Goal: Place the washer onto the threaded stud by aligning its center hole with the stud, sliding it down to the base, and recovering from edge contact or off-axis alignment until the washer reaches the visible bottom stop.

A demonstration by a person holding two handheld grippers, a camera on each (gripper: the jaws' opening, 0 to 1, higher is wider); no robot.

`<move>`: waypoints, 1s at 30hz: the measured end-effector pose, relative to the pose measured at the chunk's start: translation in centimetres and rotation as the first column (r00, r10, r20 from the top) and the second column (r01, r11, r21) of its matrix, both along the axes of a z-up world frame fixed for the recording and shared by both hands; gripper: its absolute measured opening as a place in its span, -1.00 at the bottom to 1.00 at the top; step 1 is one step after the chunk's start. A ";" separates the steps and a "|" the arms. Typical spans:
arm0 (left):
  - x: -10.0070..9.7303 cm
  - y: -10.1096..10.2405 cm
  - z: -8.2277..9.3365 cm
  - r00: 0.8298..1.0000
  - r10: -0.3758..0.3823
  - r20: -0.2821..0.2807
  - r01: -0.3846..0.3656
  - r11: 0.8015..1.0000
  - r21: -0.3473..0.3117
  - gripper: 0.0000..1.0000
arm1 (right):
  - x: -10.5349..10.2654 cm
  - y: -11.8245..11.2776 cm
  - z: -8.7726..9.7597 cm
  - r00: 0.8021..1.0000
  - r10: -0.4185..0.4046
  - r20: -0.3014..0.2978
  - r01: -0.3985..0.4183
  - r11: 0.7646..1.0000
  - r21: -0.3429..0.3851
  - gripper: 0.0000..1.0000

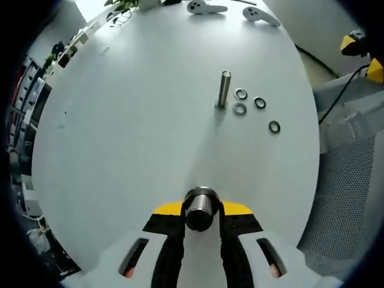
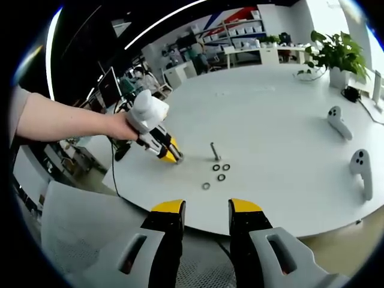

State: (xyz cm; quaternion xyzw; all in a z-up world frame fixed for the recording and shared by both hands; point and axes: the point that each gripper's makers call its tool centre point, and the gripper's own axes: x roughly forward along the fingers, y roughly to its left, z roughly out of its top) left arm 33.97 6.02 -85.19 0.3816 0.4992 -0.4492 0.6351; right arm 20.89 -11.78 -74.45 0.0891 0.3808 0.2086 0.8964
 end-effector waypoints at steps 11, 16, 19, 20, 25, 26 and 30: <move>0.4 0.0 0.2 0.997 0.076 0.007 -0.076 0.996 -0.039 -0.46 | 0.1 0.0 0.1 1.000 0.000 0.005 0.000 1.000 0.007 -0.38; 0.6 0.0 1.5 0.992 0.120 0.040 -0.117 0.991 -0.066 -0.46 | 0.1 0.2 0.1 1.000 0.010 0.005 -0.010 1.000 0.007 -0.39; 0.6 0.2 2.2 0.987 0.149 0.065 -0.143 0.985 -0.092 -0.42 | 0.2 0.1 0.3 1.000 0.001 0.017 -0.001 1.000 0.017 -0.40; 0.5 0.2 2.3 0.985 0.164 0.058 -0.157 0.982 -0.102 -0.39 | 0.2 0.0 0.5 1.000 -0.008 0.023 0.007 1.000 0.025 -0.40; -0.6 0.9 3.6 0.978 0.197 0.070 -0.188 0.975 -0.119 -0.41 | 0.2 0.3 0.5 1.000 0.009 0.022 -0.010 1.000 0.022 -0.40; -0.8 1.0 4.1 0.975 0.210 0.074 -0.199 0.971 -0.133 -0.42 | 0.2 0.3 0.5 1.000 0.010 0.023 -0.011 1.000 0.023 -0.40; -1.6 1.1 5.4 0.963 0.257 0.086 -0.239 0.954 -0.184 -0.42 | 0.2 0.5 0.7 0.999 0.019 0.035 -0.020 0.999 0.028 -0.40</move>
